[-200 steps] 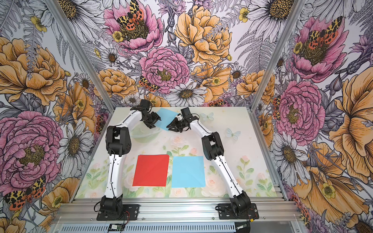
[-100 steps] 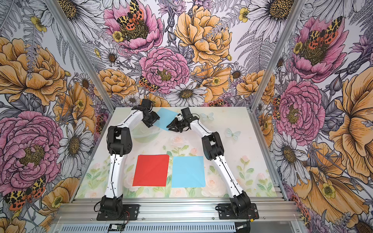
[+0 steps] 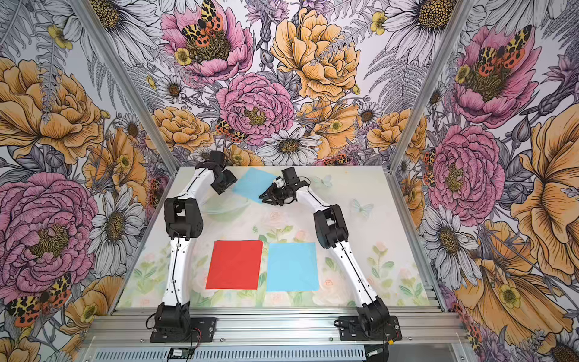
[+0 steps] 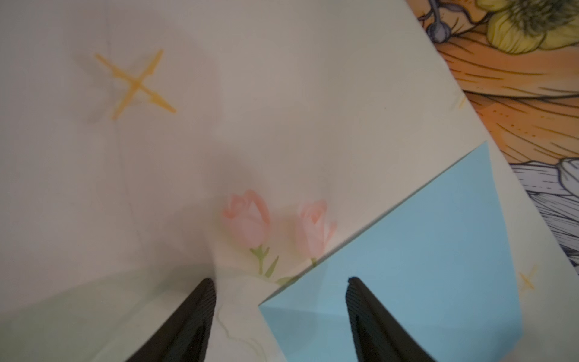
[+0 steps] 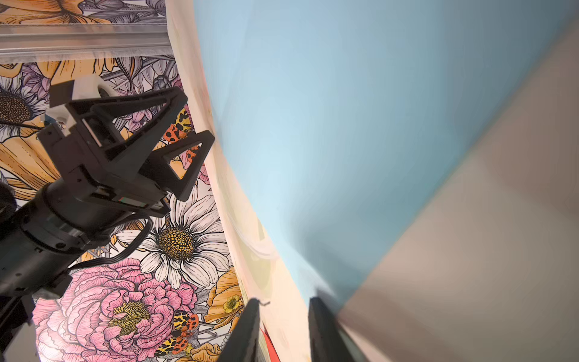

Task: Sort the scattered colored papers by color
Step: Pick up the colored paper from the center of the board.

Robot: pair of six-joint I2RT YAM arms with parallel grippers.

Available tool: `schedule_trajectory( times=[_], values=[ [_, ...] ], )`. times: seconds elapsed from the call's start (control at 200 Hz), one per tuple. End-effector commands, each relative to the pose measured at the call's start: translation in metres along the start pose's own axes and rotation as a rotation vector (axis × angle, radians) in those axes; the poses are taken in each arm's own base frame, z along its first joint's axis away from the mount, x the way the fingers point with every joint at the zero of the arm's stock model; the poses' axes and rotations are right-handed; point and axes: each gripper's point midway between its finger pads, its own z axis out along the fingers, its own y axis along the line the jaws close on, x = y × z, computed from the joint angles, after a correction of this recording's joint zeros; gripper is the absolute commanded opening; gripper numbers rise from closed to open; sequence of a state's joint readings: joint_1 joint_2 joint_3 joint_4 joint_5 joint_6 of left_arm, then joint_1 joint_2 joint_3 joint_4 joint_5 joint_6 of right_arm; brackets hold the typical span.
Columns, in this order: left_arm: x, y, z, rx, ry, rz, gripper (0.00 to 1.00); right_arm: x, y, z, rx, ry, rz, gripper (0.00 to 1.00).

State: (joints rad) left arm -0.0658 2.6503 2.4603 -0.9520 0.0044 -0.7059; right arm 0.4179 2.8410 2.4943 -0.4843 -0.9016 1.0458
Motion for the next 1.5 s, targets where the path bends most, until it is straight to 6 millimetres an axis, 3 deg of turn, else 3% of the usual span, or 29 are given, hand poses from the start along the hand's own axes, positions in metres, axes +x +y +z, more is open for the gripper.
schedule_trajectory(
  times=[0.0,0.31,0.465,0.861,1.126,1.491],
  values=[
    [0.055,0.035,0.061,-0.09,0.189,0.02,0.7,0.003,-0.056,-0.001,0.133,0.0,0.133,0.3],
    [0.089,0.001,0.06,0.032,0.306,0.084,0.7,0.002,-0.056,-0.003,0.134,-0.005,0.133,0.31],
    [0.113,-0.001,0.061,0.039,0.371,0.153,0.71,0.001,-0.054,-0.004,0.132,-0.006,0.13,0.31],
    [0.134,-0.011,0.054,0.067,0.429,0.238,0.72,0.002,-0.055,-0.004,0.13,-0.002,0.134,0.31],
    [0.151,-0.043,0.044,0.233,0.531,0.212,0.72,0.002,-0.056,-0.005,0.132,-0.003,0.135,0.31],
    [0.164,-0.009,0.05,0.114,0.575,0.15,0.73,-0.001,-0.052,-0.007,0.125,-0.01,0.128,0.32]
  ],
)
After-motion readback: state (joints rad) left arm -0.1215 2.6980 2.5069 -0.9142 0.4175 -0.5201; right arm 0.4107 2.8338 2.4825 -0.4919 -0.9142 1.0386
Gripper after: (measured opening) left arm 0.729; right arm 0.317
